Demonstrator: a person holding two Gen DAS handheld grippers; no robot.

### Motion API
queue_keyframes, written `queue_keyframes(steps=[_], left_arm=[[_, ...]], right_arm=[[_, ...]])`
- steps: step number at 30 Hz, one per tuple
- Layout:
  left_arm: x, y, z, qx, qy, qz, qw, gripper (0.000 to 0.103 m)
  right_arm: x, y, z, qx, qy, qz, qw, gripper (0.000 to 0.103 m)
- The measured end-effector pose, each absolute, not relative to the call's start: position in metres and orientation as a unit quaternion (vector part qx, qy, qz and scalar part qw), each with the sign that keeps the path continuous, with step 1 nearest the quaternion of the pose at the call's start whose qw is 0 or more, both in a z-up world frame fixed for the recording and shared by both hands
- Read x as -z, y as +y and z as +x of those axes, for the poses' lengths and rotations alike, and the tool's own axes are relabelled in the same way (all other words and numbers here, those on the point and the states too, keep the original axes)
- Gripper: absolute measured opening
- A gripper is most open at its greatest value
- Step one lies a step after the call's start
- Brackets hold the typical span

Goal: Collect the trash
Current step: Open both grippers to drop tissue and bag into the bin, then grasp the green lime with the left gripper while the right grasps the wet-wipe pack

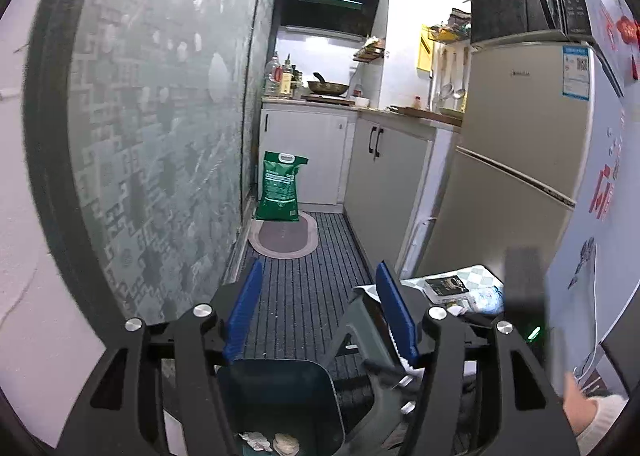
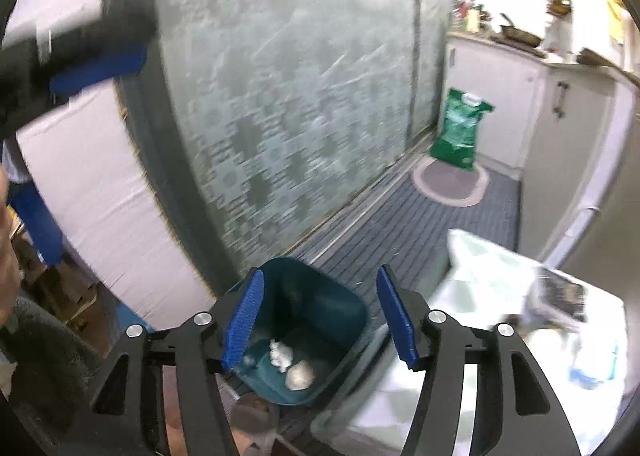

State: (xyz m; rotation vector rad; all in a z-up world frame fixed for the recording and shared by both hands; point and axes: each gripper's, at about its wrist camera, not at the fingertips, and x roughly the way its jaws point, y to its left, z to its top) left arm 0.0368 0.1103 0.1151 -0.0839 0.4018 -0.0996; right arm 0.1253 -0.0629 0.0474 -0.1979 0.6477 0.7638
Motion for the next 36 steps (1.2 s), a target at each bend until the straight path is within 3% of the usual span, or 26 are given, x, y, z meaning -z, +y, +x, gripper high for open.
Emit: queue_keyframes(steps=[13,36], left_arm=[[-0.081,0.034,0.070,0.106,0.248,-0.013,0.963,0.064],[0.028,-0.048,0.152,0.145,0.362,0.005,0.921,0.066]], right_arm=[[-0.066,-0.182,0.154,-0.282,0.288,-0.050,0.914,0.069],[-0.006,-0.280,0.182,-0.226,0.343,-0.023,0.912,0.084]])
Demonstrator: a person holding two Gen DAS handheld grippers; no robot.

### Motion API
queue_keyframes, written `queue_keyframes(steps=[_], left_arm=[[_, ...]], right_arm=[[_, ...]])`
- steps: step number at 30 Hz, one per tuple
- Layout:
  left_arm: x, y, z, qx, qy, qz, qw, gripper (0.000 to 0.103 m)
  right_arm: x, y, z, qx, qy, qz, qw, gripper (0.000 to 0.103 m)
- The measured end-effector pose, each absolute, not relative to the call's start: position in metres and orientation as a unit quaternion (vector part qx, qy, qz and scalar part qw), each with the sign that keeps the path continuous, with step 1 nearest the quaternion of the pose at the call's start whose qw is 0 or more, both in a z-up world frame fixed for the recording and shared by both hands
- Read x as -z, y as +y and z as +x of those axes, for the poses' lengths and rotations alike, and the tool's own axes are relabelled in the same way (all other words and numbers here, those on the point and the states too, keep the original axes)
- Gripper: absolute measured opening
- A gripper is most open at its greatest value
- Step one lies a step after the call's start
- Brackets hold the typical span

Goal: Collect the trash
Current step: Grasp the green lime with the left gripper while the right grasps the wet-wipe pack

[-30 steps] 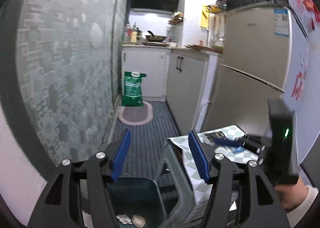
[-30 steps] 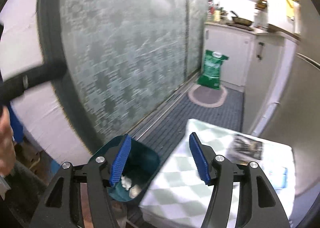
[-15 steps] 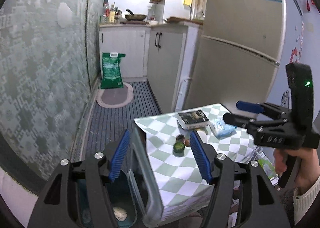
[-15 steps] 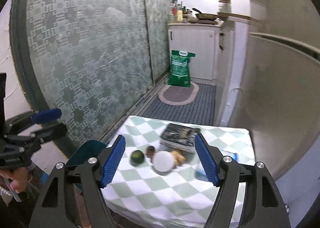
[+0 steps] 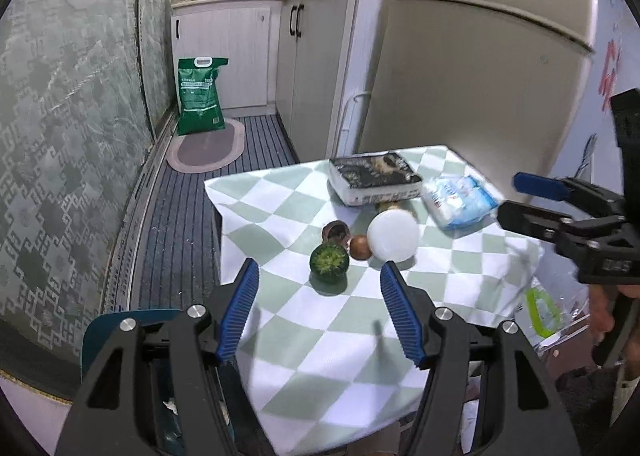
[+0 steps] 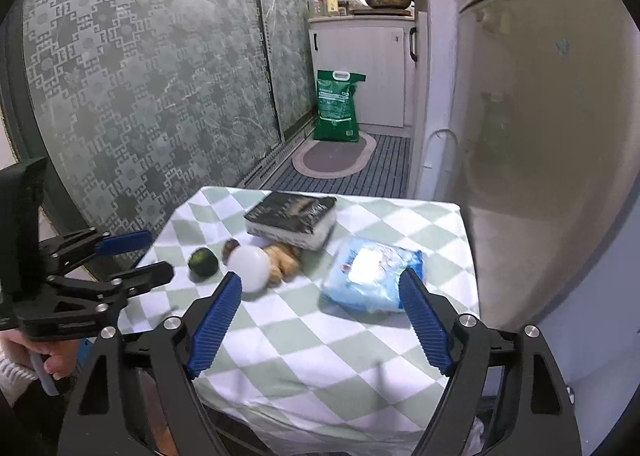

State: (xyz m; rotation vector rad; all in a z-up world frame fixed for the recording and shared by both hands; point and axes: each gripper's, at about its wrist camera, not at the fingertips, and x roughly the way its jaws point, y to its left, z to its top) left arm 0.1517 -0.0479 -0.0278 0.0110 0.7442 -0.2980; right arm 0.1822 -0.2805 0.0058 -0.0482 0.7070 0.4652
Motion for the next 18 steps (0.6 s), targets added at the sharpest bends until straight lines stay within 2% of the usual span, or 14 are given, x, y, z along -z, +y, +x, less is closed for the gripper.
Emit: queue_keyframes(steps=[10,13,14,17,18], left_arm=[[0.049,-0.058,0.171,0.138,0.374,0.016,0.917,0.064],[0.051,-0.062,0.175,0.130,0.373,0.026,0.918,0.053],[0.052,-0.063,0.177,0.129,0.374,0.028,0.918,0.044],[0.053,-0.063,0.181,0.131,0.377,0.024,0.917,0.026],[0.053,-0.063,0.182,0.132,0.377,0.021,0.916,0.026]], right_arm=[[0.023,-0.293,0.186,-0.222,0.356,-0.025,0.907,0.085],[0.030,-0.295,0.185,-0.213,0.349,-0.023,0.913,0.086],[0.031,-0.296,0.186,-0.211,0.349,-0.022,0.913,0.086],[0.035,-0.294,0.188,-0.206,0.349,-0.026,0.914,0.086],[0.035,-0.292,0.189,-0.202,0.347,-0.030,0.915,0.086]])
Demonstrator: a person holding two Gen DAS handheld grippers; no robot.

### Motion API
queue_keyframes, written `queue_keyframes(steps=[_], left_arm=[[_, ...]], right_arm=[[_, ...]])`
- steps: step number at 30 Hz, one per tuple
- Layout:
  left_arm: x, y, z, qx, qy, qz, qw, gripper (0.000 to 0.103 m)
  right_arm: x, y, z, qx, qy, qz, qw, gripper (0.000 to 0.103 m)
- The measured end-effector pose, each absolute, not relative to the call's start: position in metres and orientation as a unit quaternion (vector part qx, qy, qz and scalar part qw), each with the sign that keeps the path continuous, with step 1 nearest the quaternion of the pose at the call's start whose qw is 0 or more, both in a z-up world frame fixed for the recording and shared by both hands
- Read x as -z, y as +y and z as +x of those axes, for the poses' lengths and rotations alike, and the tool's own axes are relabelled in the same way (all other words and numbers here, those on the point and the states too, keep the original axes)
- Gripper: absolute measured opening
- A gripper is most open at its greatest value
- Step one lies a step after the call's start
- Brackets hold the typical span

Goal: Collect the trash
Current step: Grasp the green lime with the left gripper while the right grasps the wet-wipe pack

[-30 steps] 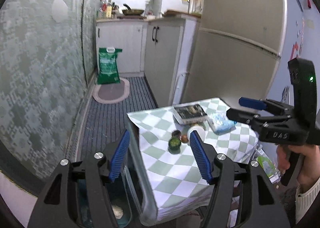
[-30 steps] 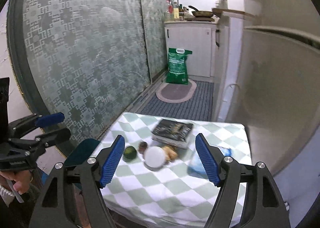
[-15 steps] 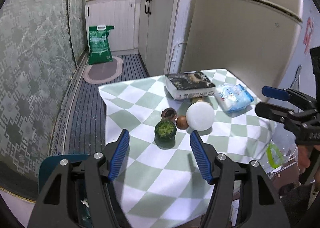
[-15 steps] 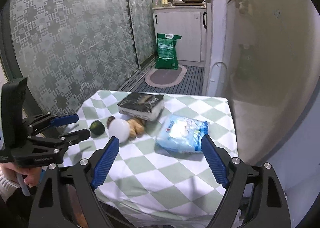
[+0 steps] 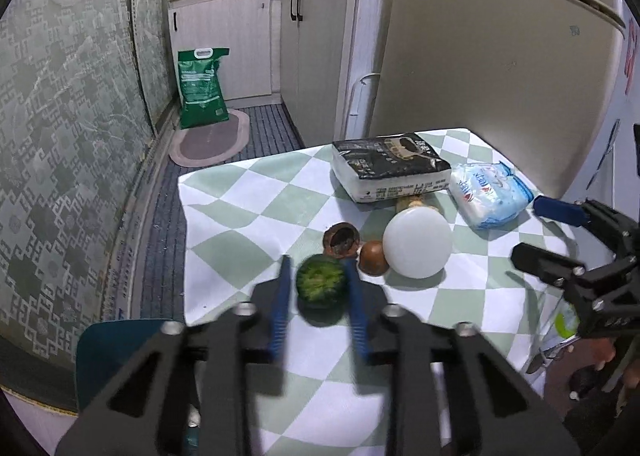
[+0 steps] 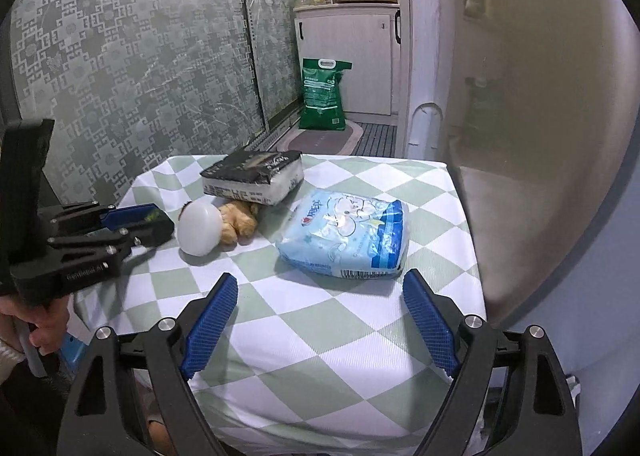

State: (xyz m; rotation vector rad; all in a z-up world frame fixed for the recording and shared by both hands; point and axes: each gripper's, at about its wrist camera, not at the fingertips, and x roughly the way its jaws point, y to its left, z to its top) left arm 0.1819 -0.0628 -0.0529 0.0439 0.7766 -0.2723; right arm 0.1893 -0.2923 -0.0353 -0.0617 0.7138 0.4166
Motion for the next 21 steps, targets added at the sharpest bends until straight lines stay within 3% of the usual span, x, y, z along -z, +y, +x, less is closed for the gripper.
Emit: queue_keyframes(steps=[21], left_arm=[[0.032,-0.029,0.157,0.158,0.356,-0.025,0.921,0.025]], right_arm=[[0.040,-0.263,0.225,-0.124,0.350,-0.071,0.926,0.088]])
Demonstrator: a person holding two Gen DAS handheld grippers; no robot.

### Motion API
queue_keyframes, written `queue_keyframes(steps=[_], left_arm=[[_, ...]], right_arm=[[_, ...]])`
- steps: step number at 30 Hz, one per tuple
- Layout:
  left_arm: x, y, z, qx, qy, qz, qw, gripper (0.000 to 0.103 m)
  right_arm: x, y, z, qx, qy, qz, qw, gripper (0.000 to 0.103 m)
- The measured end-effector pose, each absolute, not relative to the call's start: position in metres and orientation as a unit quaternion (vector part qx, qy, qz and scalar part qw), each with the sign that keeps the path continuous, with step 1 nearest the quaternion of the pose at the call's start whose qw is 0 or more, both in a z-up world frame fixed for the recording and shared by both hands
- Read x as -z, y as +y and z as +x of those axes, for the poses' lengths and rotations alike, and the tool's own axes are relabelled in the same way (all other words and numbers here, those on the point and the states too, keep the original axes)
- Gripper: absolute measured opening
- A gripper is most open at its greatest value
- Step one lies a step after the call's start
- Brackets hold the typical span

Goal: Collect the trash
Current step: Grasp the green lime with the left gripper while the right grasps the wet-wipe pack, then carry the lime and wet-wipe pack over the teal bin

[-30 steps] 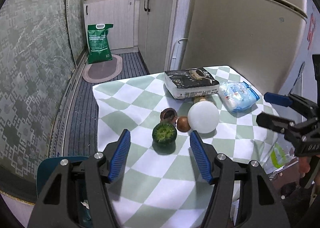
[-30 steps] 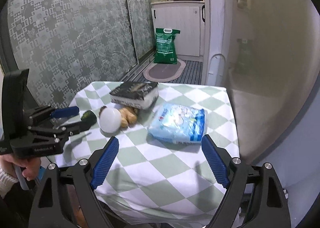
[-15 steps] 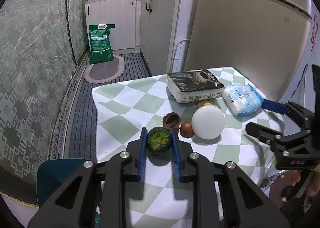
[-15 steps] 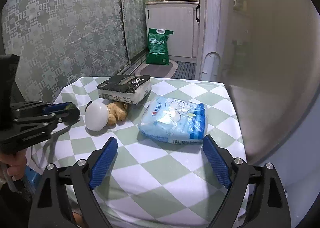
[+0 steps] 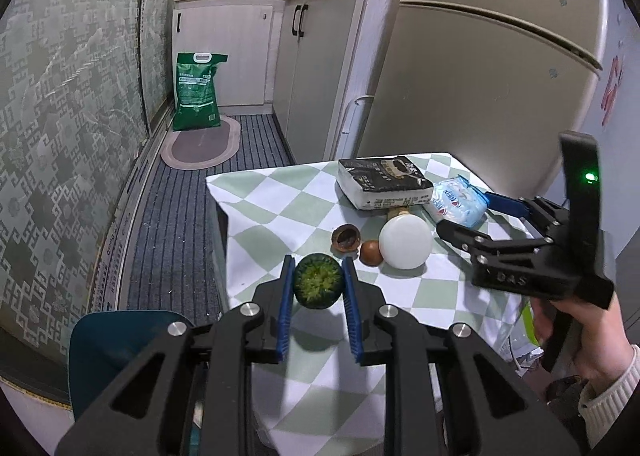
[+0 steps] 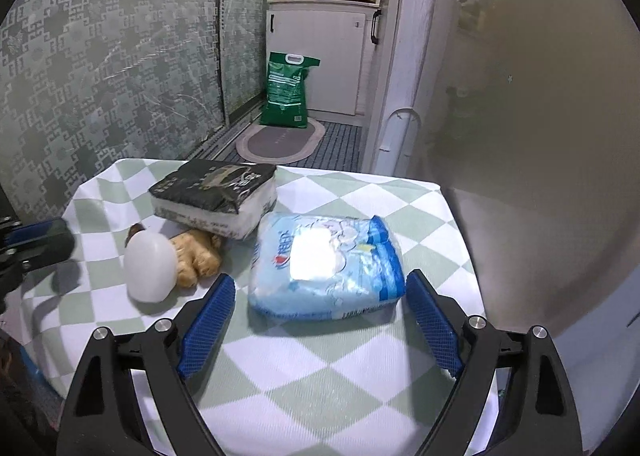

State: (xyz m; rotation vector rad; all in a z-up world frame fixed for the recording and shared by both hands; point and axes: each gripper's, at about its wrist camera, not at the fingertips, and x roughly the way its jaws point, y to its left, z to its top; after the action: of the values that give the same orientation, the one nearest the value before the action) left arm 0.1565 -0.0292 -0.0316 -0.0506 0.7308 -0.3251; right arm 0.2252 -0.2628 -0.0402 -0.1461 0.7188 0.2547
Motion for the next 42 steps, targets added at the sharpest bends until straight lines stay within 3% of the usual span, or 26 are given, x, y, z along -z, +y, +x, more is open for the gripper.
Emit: queue_keyframes(steps=[11,12,16,29,42], left_arm=[[0.022,0.005,0.145,0.156,0.344,-0.044,0.925,0.025],[0.021,0.008,0.145,0.155,0.343,-0.045,0.925,0.025],[0.018,0.018,0.140,0.153,0.339,-0.051,0.927,0.025],[0.022,0.071,0.131,0.124,0.339,-0.071,0.930,0.025],[0.055,0.131,0.125,0.070,0.369,-0.077,0.924,0.025]], right_arm=[[0.042,-0.253,0.236,-0.113,0.354,-0.092,0.924,0.088],[0.041,-0.253,0.236,-0.117,0.355,-0.094,0.923,0.076],[0.035,-0.252,0.237,-0.104,0.365,-0.097,0.920,0.061],[-0.005,-0.249,0.211,-0.057,0.338,-0.122,0.931,0.061],[-0.036,-0.179,0.194,-0.143,0.309,-0.104,0.935,0.061]])
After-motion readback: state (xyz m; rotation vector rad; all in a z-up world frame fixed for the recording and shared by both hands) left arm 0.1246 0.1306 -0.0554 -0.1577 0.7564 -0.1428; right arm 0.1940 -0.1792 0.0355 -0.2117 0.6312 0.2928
